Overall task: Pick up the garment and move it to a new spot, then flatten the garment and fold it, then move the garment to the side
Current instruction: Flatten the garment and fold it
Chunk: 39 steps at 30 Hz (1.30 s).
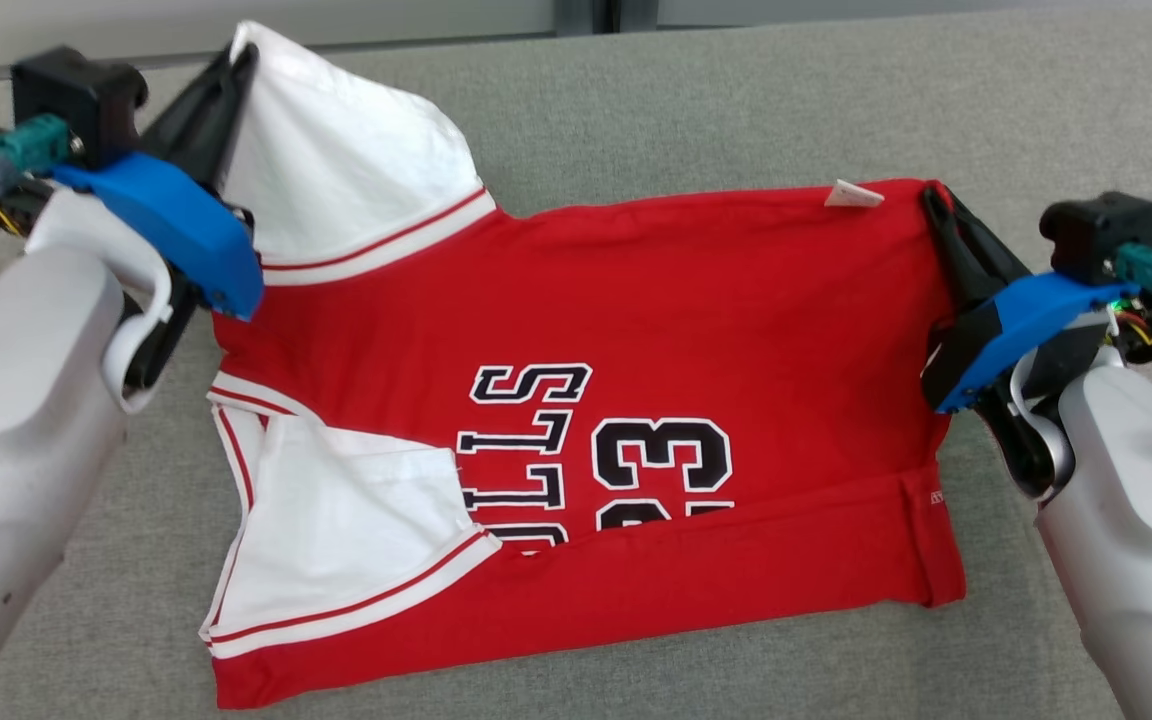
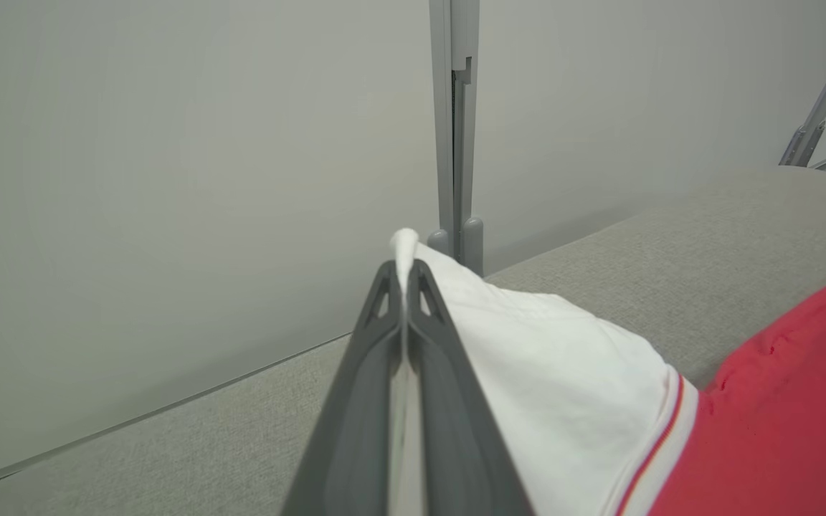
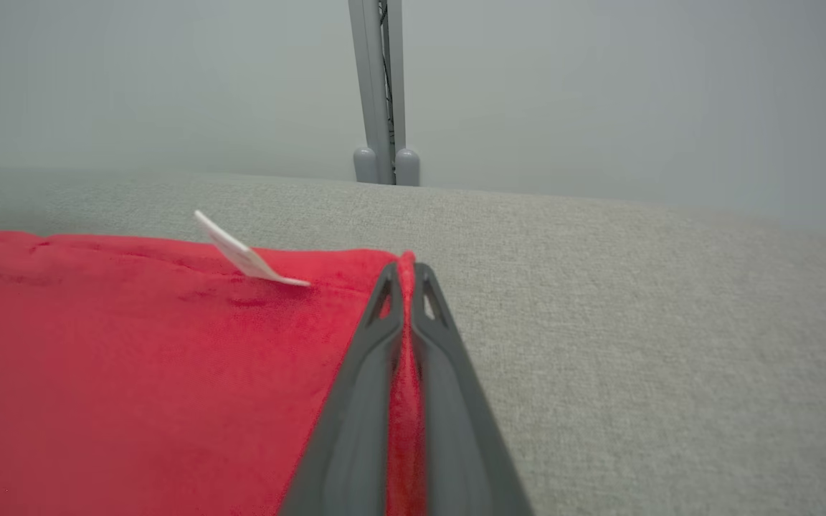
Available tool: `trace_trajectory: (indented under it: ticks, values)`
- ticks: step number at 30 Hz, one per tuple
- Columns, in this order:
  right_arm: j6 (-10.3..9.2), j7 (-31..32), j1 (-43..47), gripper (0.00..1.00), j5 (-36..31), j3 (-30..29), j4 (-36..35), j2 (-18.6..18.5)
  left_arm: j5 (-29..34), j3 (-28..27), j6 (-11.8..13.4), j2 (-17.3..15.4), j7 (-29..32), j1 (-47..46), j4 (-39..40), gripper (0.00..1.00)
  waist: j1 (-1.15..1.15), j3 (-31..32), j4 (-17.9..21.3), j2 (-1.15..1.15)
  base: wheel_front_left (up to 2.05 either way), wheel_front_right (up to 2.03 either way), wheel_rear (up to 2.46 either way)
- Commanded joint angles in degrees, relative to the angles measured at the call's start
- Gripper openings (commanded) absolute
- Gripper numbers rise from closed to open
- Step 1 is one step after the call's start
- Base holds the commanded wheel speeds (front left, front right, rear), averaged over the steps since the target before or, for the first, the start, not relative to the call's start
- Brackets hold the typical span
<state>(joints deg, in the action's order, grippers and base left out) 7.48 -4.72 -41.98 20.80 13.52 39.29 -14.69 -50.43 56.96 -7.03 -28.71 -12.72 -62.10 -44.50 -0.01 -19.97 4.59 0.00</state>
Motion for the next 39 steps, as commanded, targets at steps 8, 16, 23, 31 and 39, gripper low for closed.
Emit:
trace_trajectory:
  ticks: [8, 16, 23, 31, 39]
  values:
    - [0.03, -5.8, 8.5, 0.0, -1.7, -2.5, -4.0, 1.1, 0.2, -1.9, 5.7, -4.3, -2.3, 12.8, 12.9, 0.0, 0.01, 4.3, -0.2, 0.0, 0.0, 0.0, 0.0]
    - [0.03, -8.8, 16.5, 0.0, -4.1, -5.4, -5.7, 2.7, 0.0, -6.1, 14.8, -8.6, -2.5, 29.3, 29.3, 0.0, 0.01, 6.5, -1.9, 0.0, 0.0, 0.0, 0.0]
    - [0.03, -10.2, 20.7, 0.0, -6.6, -8.1, -6.6, 3.9, 0.7, -8.2, 17.9, -9.2, -2.5, 37.8, 36.1, 0.0, 0.01, 7.5, -3.3, 0.0, 0.0, 0.0, 0.0]
    - [0.03, -10.5, 24.4, 1.0, -7.0, -11.0, -7.7, 5.6, 1.6, -10.5, 19.1, -7.4, -2.5, 44.4, 38.2, 0.97, 0.01, 8.4, -4.1, 0.0, 0.0, 0.0, 0.0]
    - [0.03, -10.5, 27.7, 1.0, -7.0, -12.8, -13.4, 6.1, 6.4, -19.3, 19.8, -3.7, -2.5, 49.3, 40.4, 1.0, 0.01, 9.4, -3.8, 0.0, 0.0, 0.0, 0.0]
